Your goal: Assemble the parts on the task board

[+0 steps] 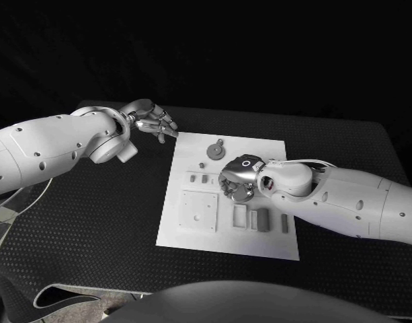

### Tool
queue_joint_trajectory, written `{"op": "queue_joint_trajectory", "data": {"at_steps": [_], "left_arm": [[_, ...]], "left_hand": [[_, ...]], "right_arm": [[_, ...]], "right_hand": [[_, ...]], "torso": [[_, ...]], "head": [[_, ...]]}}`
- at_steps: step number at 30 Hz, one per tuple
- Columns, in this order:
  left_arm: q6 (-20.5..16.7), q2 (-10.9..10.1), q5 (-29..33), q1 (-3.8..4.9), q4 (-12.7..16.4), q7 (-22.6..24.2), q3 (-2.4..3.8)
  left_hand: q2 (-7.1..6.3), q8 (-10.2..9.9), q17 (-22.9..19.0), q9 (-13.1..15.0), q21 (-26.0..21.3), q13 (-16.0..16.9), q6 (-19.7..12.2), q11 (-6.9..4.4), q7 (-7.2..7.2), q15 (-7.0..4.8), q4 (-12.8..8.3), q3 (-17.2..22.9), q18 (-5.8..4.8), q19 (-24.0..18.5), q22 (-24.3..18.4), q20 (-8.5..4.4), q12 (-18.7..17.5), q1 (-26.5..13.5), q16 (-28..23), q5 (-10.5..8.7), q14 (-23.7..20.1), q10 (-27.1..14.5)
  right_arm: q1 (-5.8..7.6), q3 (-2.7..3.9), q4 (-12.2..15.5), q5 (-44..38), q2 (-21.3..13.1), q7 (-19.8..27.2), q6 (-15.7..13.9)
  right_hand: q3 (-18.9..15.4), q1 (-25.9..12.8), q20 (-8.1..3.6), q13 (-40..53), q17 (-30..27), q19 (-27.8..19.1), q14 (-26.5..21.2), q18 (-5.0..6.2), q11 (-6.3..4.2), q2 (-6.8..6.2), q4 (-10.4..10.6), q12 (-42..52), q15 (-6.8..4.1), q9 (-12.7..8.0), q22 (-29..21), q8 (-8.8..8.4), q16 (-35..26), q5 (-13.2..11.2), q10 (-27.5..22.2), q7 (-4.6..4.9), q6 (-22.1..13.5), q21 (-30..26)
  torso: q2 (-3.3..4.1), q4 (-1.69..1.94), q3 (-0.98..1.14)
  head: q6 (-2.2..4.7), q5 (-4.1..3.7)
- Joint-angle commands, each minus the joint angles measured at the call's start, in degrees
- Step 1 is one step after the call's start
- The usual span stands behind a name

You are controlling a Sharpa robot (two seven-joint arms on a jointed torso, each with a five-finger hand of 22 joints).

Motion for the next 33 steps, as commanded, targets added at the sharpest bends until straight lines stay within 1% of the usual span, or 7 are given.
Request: {"op": "queue_joint_trajectory", "data": {"at_steps": [1,8,12,25,26,27,33], "left_arm": [[0.5,0.1,0.0,0.03,0.1,0.5,0.02],[0.6,0.2,0.0,0.03,0.1,0.5,0.02],[0.5,0.2,0.0,0.03,0.0,0.5,0.01],[0.6,0.2,0.0,0.03,0.1,0.5,0.01],[0.6,0.2,0.0,0.03,0.1,0.5,0.0],[0.6,0.2,0.0,0.03,0.1,0.5,0.0],[0.5,0.1,0.0,0.03,0.1,0.5,0.0]], "left_hand": [[0.0,0.0,0.1,-0.1,0.1,0.1,-0.3,0.26,0.23,0.18,-0.1,-0.3,0.05,0.2,0.0,0.0,-0.3,-0.2,-0.2,0.04,0.4,0.0],[0.0,-0.1,0.1,-0.1,0.1,0.1,-0.4,0.27,0.24,0.18,-0.1,-0.3,0.04,0.2,0.0,0.01,-0.3,-0.2,-0.2,0.04,0.4,0.0],[0.0,-0.1,0.1,-0.1,0.1,0.1,-0.4,0.27,0.24,0.18,-0.1,-0.3,0.04,0.2,0.0,0.01,-0.3,-0.2,-0.2,0.04,0.4,0.0],[0.0,-0.1,0.2,-0.1,0.1,0.1,-0.4,0.27,0.25,0.18,-0.2,-0.3,0.03,0.2,0.0,0.0,-0.3,-0.1,-0.3,0.04,0.4,0.0],[0.0,-0.1,0.2,-0.1,0.1,0.1,-0.4,0.27,0.25,0.18,-0.2,-0.3,0.03,0.2,0.0,0.0,-0.3,-0.1,-0.3,0.04,0.4,0.0],[0.0,-0.1,0.2,-0.1,0.1,0.1,-0.4,0.27,0.25,0.18,-0.2,-0.3,0.03,0.2,0.0,0.0,-0.3,-0.1,-0.3,0.05,0.4,0.0],[0.0,-0.1,0.2,-0.1,0.1,0.1,-0.4,0.28,0.26,0.18,-0.2,-0.2,0.03,0.2,0.0,0.0,-0.3,-0.1,-0.3,0.05,0.4,0.0]], "right_arm": [[-0.39,-0.35,-0.6,-1.1,-0.2,-0.8,3.0],[-0.39,-0.35,-0.7,-1.7,0.0,-1.1,3.2],[-0.39,-0.35,-0.8,-1.8,0.2,-1.1,3.5],[-0.49,-0.36,-1.2,-2.0,0.4,-1.6,2.7],[-0.49,-0.36,-1.2,-2.0,0.4,-1.6,2.8],[-0.49,-0.36,-1.1,-2.0,0.3,-1.7,2.8],[-0.49,-0.36,-0.9,-2.2,0.3,-1.9,3.1]], "right_hand": [[0.5,-0.5,-0.03,-0.1,0.1,0.4,0.3,3.52,-0.15,0.51,0.0,0.2,-0.39,0.2,1.0,0.54,-0.2,0.0,0.8,-0.12,0.9,0.3],[0.4,-0.7,0.01,-0.6,0.1,0.9,1.3,3.52,-0.74,2.11,0.0,0.1,-0.89,0.9,1.0,1.33,-0.1,0.0,2.3,-0.75,2.4,0.9],[0.5,-0.9,0.03,-0.8,0.2,1.1,1.7,3.52,-0.94,3.12,0.0,0.0,-1.06,1.1,1.0,1.53,-0.1,0.0,2.8,-0.95,2.8,1.2],[0.3,-1.9,0.0,-1.1,0.3,1.8,2.7,3.52,-1.39,4.0,0.1,0.0,-1.44,1.6,1.0,1.92,0.0,0.0,4.1,-1.41,3.7,1.9],[0.3,-2.0,-0.01,-1.1,0.3,1.8,2.8,3.52,-1.42,4.13,0.1,0.0,-1.47,1.6,1.0,1.94,0.0,0.0,4.2,-1.44,3.8,1.9],[0.3,-2.1,-0.06,-1.1,0.3,2.0,3.1,3.52,-1.54,4.73,0.1,0.0,-1.6,1.8,1.0,2.04,0.1,0.0,4.5,-1.54,3.9,2.0],[0.3,-2.2,-0.21,-1.2,0.3,2.3,3.6,3.52,-1.7,5.52,-0.1,0.0,-1.8,2.1,1.0,2.2,0.0,0.0,5.0,-1.65,4.0,2.3]], "torso": [[-0.01,-0.04,-0.02],[-0.01,-0.01,0.01],[-0.01,-0.03,0.02],[-0.01,-0.02,0.02],[-0.02,-0.02,0.02],[-0.02,-0.01,0.01],[0.01,-0.02,0.01]], "head": [[0.0,0.04],[0.0,-0.05],[0.0,-0.13],[0.0,-0.28],[0.0,-0.28],[0.0,-0.28],[0.0,-0.27]]}}
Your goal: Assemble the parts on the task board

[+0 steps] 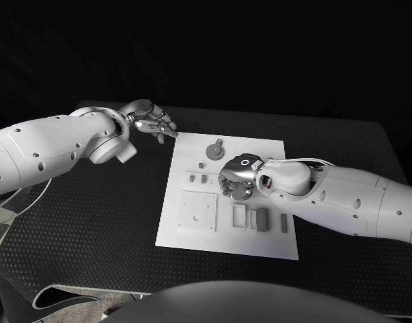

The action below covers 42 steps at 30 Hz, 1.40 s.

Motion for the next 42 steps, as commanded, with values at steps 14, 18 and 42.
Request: {"op": "queue_joint_trajectory", "data": {"at_steps": [14,18,42], "left_arm": [[0.5,0.0,0.0,0.04,0.2,0.4,0.01],[0.7,0.0,0.0,0.04,0.2,0.5,0.01],[1.0,0.0,-0.1,0.04,0.1,0.5,-0.01]], "left_hand": [[0.0,-0.1,0.1,-0.1,0.1,0.1,-0.3,0.29,0.12,0.18,-0.2,-0.3,0.01,0.2,0.0,0.0,-0.4,-0.1,-0.4,0.06,0.4,-0.1],[0.0,-0.1,0.2,-0.1,0.1,0.1,-0.3,0.29,0.13,0.18,-0.2,-0.3,0.01,0.2,0.0,0.0,-0.4,-0.1,-0.4,0.06,0.4,-0.1],[-0.13,-0.1,0.3,-0.2,0.1,0.1,-0.4,0.35,0.18,0.22,-0.3,-0.3,-0.03,0.2,0.0,0.03,-0.5,0.0,-0.5,0.06,0.4,-0.2]], "right_arm": [[-0.55,-0.45,-0.1,-2.8,-0.3,-2.9,4.0],[-0.55,-0.45,-0.1,-3.3,-0.3,-3.5,4.7],[-0.55,-0.45,0.1,-1.7,-0.4,-4.2,5.4]], "right_hand": [[-0.1,0.4,-0.43,-0.3,0.3,0.9,1.6,3.21,-0.49,0.79,-0.2,0.1,-0.33,0.9,1.0,0.88,0.2,0.3,1.9,-0.26,0.7,0.9],[-0.1,0.3,-0.49,-0.3,0.4,1.0,2.0,3.21,-0.65,0.52,-0.2,0.2,-0.5,1.3,0.9,1.06,0.4,0.3,2.4,-0.41,0.9,1.0],[-0.4,-1.6,0.01,0.2,1.9,-1.6,-1.0,3.21,0.81,-6.28,0.0,0.3,0.78,3.6,0.4,-1.26,-0.5,0.2,-1.9,1.03,-2.4,-1.3]], "torso": [[0.0,-0.05,-0.01],[0.02,-0.02,0.02],[0.0,-0.02,0.04]], "head": [[0.0,-0.07],[0.0,-0.09],[0.0,-0.24]]}}
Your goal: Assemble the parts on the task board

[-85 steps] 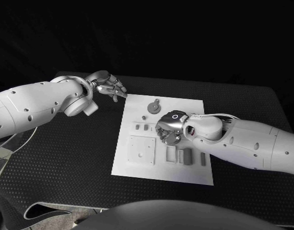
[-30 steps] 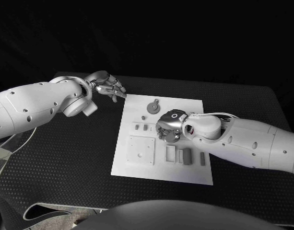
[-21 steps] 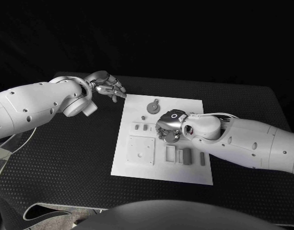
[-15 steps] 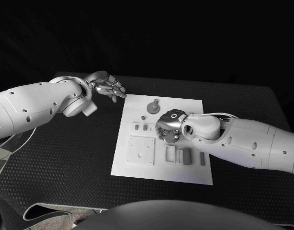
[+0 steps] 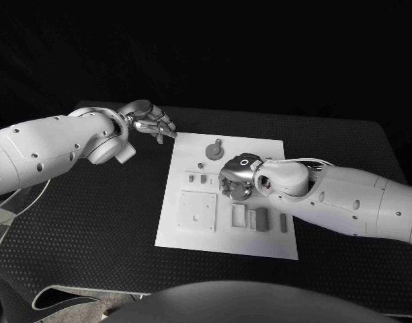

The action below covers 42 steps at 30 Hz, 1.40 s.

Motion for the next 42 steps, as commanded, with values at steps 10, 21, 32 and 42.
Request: {"op": "queue_joint_trajectory", "data": {"at_steps": [10,21,32,42], "left_arm": [[0.8,0.1,-0.1,0.04,0.1,0.6,0.02],[0.8,0.1,-0.1,0.04,0.0,0.5,0.02],[0.7,0.2,-0.1,0.04,-0.1,0.5,0.02],[0.8,0.3,-0.1,0.04,-0.1,0.5,0.02]], "left_hand": [[-0.14,-0.1,0.1,-0.1,0.1,0.1,-0.2,0.35,0.11,0.22,-0.1,-0.2,-0.03,0.2,0.0,-0.06,-0.3,-0.1,-0.3,0.06,0.4,-0.2],[-0.15,-0.1,0.1,-0.1,0.0,0.1,-0.2,0.35,0.12,0.22,-0.2,-0.2,-0.02,0.3,0.0,-0.07,-0.3,-0.1,-0.4,0.06,0.4,-0.2],[-0.19,-0.1,0.2,-0.1,0.0,0.1,-0.2,0.35,0.12,0.22,-0.2,-0.2,-0.02,0.3,0.0,-0.07,-0.3,-0.1,-0.4,0.05,0.4,-0.2],[-0.2,-0.1,0.2,-0.1,0.0,0.1,-0.2,0.35,0.13,0.22,-0.2,-0.2,-0.02,0.3,0.0,-0.07,-0.3,-0.1,-0.4,0.06,0.4,-0.2]], "right_arm": [[-0.62,-0.54,-0.3,-0.1,-0.2,-1.1,4.0],[-0.71,-0.58,0.0,0.1,-0.2,-0.9,5.1],[-0.79,-0.74,-0.2,0.5,0.1,-0.9,5.5],[-1.24,-1.11,-0.7,-0.5,0.6,-0.9,6.9]], "right_hand": [[0.3,-1.6,0.2,0.1,0.5,-1.2,-2.3,2.97,0.77,0.2,0.2,0.5,0.8,0.9,0.3,-1.44,-0.3,-0.3,-2.8,1.07,-2.4,-1.2],[10.4,-3.3,0.64,-2.1,0.2,-1.4,-2.7,2.97,1.02,1.52,0.4,-0.7,1.02,0.4,0.5,-2.99,-0.9,-0.2,-2.5,1.35,-2.3,-1.8],[13.3,-5.8,0.69,-2.8,0.2,-1.5,-3.3,2.97,1.54,0.16,0.3,-0.8,1.53,0.2,0.7,-3.78,-1.1,-0.3,-3.4,1.9,-3.2,-2.0],[13.4,-3.8,0.28,-2.8,0.4,-1.0,-3.2,2.97,1.35,-2.31,0.2,0.3,1.36,0.7,0.9,-3.42,-0.6,-0.3,-3.4,1.68,-2.9,-1.5]], "torso": [[0.01,0.05,-0.02],[-0.01,0.05,-0.06],[0.01,0.04,-0.03],[0.01,0.06,0.0]], "head": [[0.01,-0.08],[0.01,-0.13],[0.01,-0.09],[0.01,-0.1]]}}
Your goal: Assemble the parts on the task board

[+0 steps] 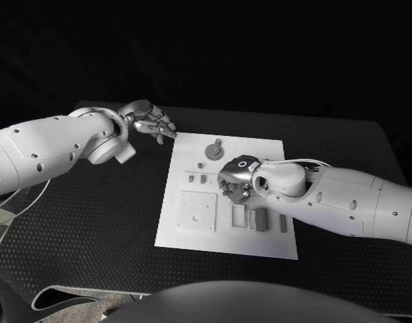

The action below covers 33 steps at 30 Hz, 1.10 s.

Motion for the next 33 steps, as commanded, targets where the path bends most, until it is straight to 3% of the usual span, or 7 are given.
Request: {"op": "queue_joint_trajectory", "data": {"at_steps": [1,5,6,7,23,29,33], "left_arm": [[0.6,0.1,0.0,0.04,0.0,0.5,0.03],[0.6,0.2,0.0,0.04,0.0,0.5,0.03],[0.6,0.2,0.0,0.04,0.0,0.5,0.03],[0.6,0.2,0.0,0.04,0.0,0.5,0.03],[0.8,0.2,-0.1,0.04,0.1,0.3,0.03],[0.7,0.1,-0.1,0.04,0.1,0.3,0.02],[0.7,0.1,-0.1,0.04,0.1,0.3,0.02]], "left_hand": [[-0.2,-0.1,0.1,-0.1,0.0,0.1,-0.2,0.35,0.16,0.02,-0.2,-0.2,-0.02,0.3,0.0,-0.07,-0.3,-0.1,-0.2,0.06,0.2,-0.2],[-0.2,-0.1,0.1,-0.1,0.0,0.1,-0.2,0.34,0.16,0.02,-0.2,-0.2,-0.02,0.3,0.0,-0.07,-0.3,-0.1,-0.2,0.06,0.2,-0.2],[-0.2,-0.1,0.1,-0.1,0.0,0.1,-0.2,0.34,0.16,0.02,-0.2,-0.2,-0.02,0.3,0.0,-0.07,-0.3,-0.1,-0.2,0.06,0.2,-0.2],[-0.2,-0.1,0.1,-0.1,0.0,0.1,-0.2,0.34,0.16,0.02,-0.2,-0.2,-0.02,0.3,0.0,-0.07,-0.3,-0.1,-0.2,0.06,0.2,-0.2],[-0.2,-0.1,0.1,-0.1,0.0,0.1,-0.2,0.35,0.17,0.02,-0.2,-0.3,-0.02,0.3,0.0,-0.07,-0.3,-0.2,-0.3,0.06,0.3,-0.2],[-0.19,-0.1,0.2,-0.1,0.0,0.1,-0.3,0.34,0.17,0.02,-0.2,-0.3,-0.02,0.3,0.0,-0.08,-0.3,-0.2,-0.3,0.06,0.3,-0.2],[-0.18,-0.1,0.2,-0.1,0.0,0.1,-0.3,0.34,0.17,0.02,-0.2,-0.3,-0.02,0.3,0.0,-0.08,-0.3,-0.2,-0.3,0.07,0.3,-0.2]], "right_arm": [[-1.11,-0.77,-0.6,-1.2,0.1,-0.3,5.4],[-1.29,-0.77,-1.0,-1.7,0.4,-0.4,5.1],[-1.36,-0.77,-1.1,-1.7,0.5,-0.4,5.1],[-1.41,-0.77,-1.3,-1.7,0.6,-0.4,5.0],[-1.55,-0.77,-1.7,-2.3,0.5,-1.3,3.8],[-1.55,-0.77,-1.7,-2.4,0.3,-1.0,3.2],[-1.55,-0.77,-1.6,-2.7,0.3,-1.0,2.1]], "right_hand": [[-0.2,0.3,-0.31,0.0,0.1,0.4,-0.3,3.0,-0.05,-1.09,0.1,0.4,-0.09,-21.8,0.9,0.31,0.2,-0.3,-0.2,0.44,-0.4,0.4],[-4.1,0.7,-0.46,0.0,0.1,0.5,-0.2,3.0,-0.18,-0.98,0.0,1.1,-0.21,-21.3,0.9,0.59,0.4,-0.3,-0.3,0.29,-0.3,0.7],[1.3,-3.3,-0.21,0.0,0.3,0.0,-0.5,2.06,0.37,-4.21,2.4,1.3,-0.16,-20.7,0.9,0.86,0.7,29.3,0.2,-0.23,-0.4,0.7],[-3.2,-0.9,-0.81,0.0,0.1,1.1,0.1,3.0,-0.36,-0.58,0.4,1.5,-0.18,-20.4,0.8,1.05,0.8,28.5,-0.1,0.08,-0.4,1.4],[-7.2,-0.4,-0.66,-0.6,-0.2,1.3,0.4,3.0,-0.35,-1.67,1.9,1.7,-0.4,-20.2,0.5,0.88,0.5,28.4,0.0,0.14,-0.2,0.9],[-7.5,2.1,-0.78,-1.0,-0.4,1.7,1.0,3.0,-0.83,1.15,1.4,1.9,-0.82,-20.1,0.6,1.18,0.5,28.6,1.0,-0.35,0.9,1.0],[-7.7,3.0,-0.64,-1.4,-0.5,2.3,1.9,3.0,-1.21,1.88,1.1,1.8,-1.13,-20.1,0.7,1.43,0.6,28.6,2.2,-0.75,2.1,1.3]], "torso": [[0.01,0.0,0.03],[0.02,-0.02,0.02],[0.02,-0.02,0.02],[0.01,-0.02,0.01],[0.02,-0.02,0.0],[0.02,-0.01,0.02],[0.01,0.01,0.04]], "head": [[0.01,-0.01],[0.01,-0.09],[0.01,-0.1],[0.01,-0.1],[0.01,-0.09],[0.01,-0.13],[0.01,-0.15]]}}
